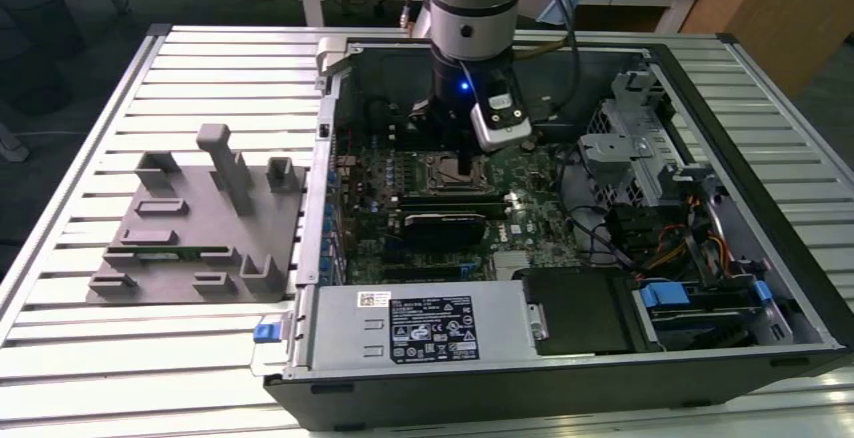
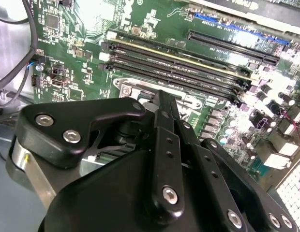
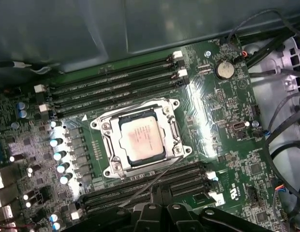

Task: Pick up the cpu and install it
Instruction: 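Install the second cpu locking lever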

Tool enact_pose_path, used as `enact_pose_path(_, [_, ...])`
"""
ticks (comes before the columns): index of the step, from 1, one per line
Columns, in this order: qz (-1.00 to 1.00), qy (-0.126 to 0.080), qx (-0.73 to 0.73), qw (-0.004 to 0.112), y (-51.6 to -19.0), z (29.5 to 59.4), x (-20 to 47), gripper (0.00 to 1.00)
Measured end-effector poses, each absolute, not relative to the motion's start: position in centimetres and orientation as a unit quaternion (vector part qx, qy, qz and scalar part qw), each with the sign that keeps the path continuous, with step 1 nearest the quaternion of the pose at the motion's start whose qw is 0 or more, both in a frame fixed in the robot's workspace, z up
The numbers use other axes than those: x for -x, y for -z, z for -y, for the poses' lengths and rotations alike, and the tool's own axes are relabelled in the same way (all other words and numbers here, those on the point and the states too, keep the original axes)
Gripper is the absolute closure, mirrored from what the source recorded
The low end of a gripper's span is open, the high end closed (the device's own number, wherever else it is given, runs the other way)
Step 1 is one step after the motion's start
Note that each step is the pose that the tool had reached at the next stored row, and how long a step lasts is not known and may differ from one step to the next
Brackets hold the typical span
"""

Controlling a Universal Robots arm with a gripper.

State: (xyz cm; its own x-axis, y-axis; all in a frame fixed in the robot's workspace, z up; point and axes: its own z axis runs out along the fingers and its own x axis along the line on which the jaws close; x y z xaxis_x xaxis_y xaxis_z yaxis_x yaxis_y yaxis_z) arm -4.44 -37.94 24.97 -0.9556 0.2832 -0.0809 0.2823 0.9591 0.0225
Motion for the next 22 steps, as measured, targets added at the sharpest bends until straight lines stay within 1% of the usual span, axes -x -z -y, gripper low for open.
enact_pose_path(22, [-0.992, -0.007, -0.120, 0.042, -23.9, 38.6, 4.8, 0.89])
